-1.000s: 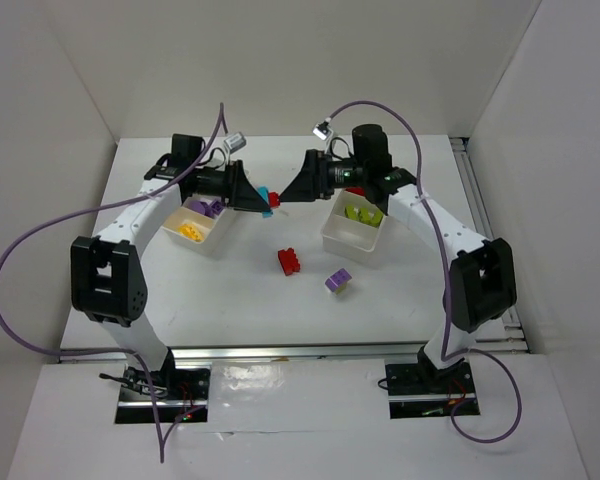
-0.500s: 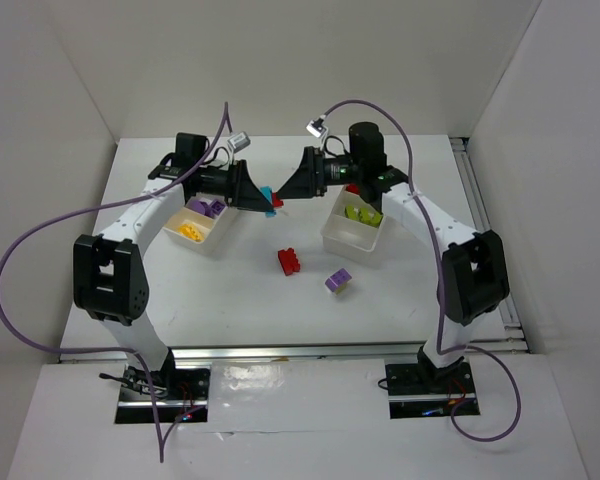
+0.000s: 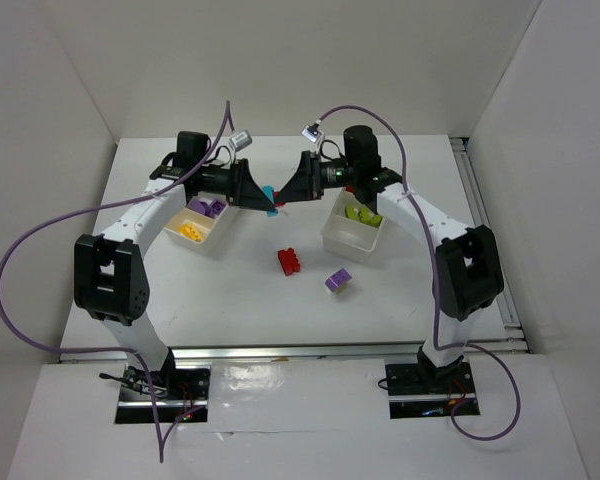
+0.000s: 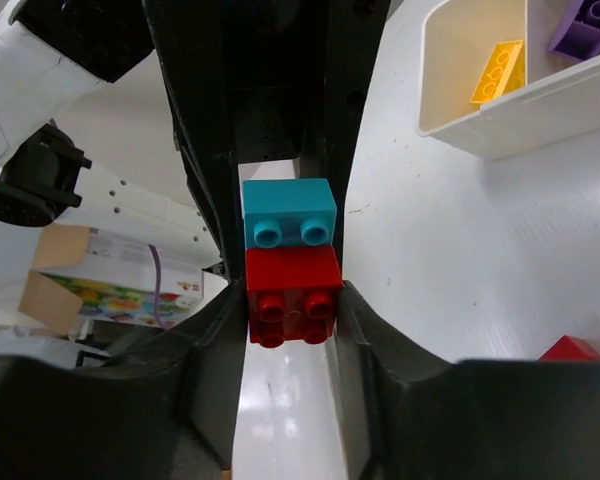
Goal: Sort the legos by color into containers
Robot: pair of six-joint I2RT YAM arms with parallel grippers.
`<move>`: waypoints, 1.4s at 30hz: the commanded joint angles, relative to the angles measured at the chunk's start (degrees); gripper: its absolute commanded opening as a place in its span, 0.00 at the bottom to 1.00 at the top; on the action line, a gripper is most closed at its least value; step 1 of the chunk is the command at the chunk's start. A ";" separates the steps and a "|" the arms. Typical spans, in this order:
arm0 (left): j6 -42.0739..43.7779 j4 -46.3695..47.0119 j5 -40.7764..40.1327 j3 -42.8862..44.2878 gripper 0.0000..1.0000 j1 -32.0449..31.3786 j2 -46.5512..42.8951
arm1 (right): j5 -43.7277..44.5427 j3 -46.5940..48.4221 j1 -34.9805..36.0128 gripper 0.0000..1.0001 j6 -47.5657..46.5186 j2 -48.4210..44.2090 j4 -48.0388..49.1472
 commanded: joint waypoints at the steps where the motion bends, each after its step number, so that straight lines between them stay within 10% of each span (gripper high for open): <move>1: -0.65 2.44 1.76 2.07 0.00 -0.24 0.30 | -0.73 -0.47 0.54 0.34 -0.93 0.15 1.61; 6: -0.66 2.44 1.23 1.55 0.00 0.90 -0.31 | 2.95 -3.11 -1.39 0.15 -0.93 -2.12 0.38; 17: -3.20 2.44 -4.91 -1.00 0.00 6.35 -1.37 | 14.47 -7.25 -6.92 0.11 -4.70 -6.88 -9.28; 28: -15.59 -11.45 -51.46 13.56 0.00 10.92 9.67 | 24.32 -6.02 -6.93 0.11 -10.15 -9.07 -16.93; 40: -15.69 -18.47 -64.51 30.10 0.00 10.92 24.64 | 47.07 -3.20 -8.42 0.11 -11.92 -12.59 -23.70; 42: -15.69 -19.00 -64.51 30.90 0.20 10.92 25.16 | 50.32 -2.68 -9.91 0.11 -11.91 -12.59 -24.31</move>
